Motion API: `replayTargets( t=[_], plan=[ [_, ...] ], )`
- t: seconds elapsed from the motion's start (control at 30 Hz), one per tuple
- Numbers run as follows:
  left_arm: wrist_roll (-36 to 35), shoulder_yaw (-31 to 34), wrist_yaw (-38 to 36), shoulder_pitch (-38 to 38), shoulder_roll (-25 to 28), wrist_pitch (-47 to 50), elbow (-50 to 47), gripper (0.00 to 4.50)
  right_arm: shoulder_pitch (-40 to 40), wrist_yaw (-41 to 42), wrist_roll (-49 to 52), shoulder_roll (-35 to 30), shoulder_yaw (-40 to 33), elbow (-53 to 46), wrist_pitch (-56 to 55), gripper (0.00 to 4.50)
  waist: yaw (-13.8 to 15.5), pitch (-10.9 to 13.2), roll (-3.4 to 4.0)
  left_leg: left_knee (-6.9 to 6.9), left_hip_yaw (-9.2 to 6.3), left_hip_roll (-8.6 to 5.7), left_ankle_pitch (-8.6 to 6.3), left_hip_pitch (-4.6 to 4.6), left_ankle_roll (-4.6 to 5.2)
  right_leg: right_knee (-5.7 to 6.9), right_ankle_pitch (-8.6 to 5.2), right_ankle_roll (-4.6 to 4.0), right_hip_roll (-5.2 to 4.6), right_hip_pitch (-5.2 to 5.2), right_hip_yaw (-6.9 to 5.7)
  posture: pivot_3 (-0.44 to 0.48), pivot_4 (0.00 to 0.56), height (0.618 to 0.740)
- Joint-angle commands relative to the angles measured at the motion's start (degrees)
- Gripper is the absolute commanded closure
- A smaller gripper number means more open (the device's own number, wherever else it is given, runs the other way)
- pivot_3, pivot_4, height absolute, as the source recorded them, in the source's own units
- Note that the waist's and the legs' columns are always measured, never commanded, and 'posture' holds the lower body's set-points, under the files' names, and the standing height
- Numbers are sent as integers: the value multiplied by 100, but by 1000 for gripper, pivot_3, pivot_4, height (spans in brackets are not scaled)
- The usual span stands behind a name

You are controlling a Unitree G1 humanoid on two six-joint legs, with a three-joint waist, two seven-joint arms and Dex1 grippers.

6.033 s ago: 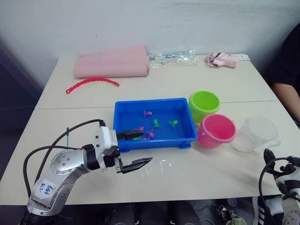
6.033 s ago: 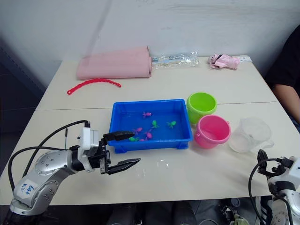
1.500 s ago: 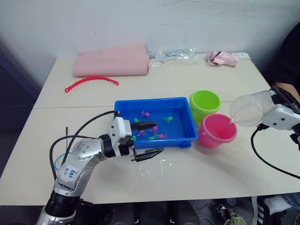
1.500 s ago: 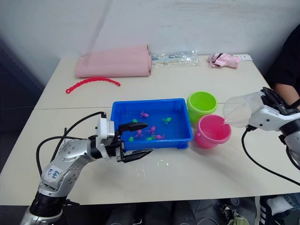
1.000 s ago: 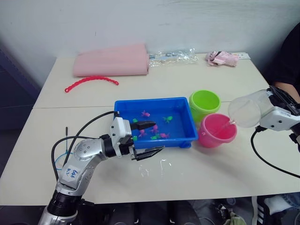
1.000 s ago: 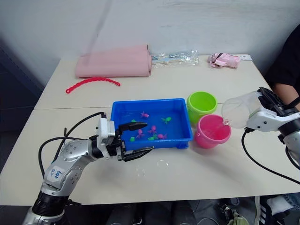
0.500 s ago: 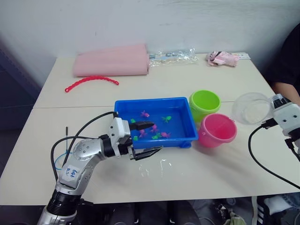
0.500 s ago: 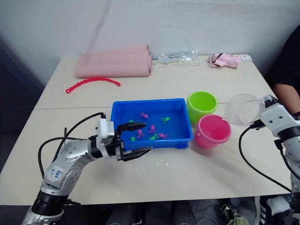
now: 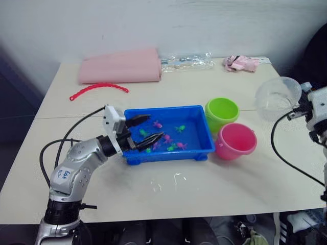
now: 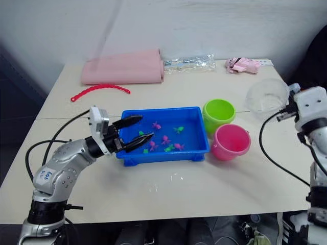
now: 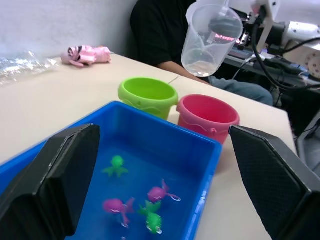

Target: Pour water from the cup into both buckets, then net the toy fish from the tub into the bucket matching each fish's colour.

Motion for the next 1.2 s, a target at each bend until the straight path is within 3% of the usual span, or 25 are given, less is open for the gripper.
replayTargets(
  t=[0.03, 0.53, 0.97, 1.2],
  plan=[
    [207, -3, -92, -200, 129, -269, -7, 0, -609, 20, -288, -79, 253, 587, -255, 4408, 7, 0, 0, -2, 0, -1, 1, -2, 0, -4, 0, 0, 0, -1, -4, 0, 150, 740],
    [484, -290, -206, -427, 53, -455, 83, 0, -2039, -1037, -1966, -50, 1583, 2293, -1534, 4408, -10, 1, -1, -2, 1, 1, 3, -8, -3, -12, 1, 2, 1, -3, -10, 0, 150, 740],
    [562, -324, -170, -351, -116, -531, 95, 0, -2559, -2478, -3302, -222, 2325, 2801, -2113, 4408, -108, 1, -1, -4, -1, 1, 5, -11, -7, -12, 1, 3, 0, -3, -12, 0, 150, 740],
    [628, -384, -123, -348, -193, -595, 146, 0, -2827, -2780, -3607, -222, 2541, 2984, -2261, 4408, -114, 1, -1, -3, -1, 2, 6, -11, -9, -11, 1, 3, 2, -5, -11, 0, 150, 740]
  ],
)
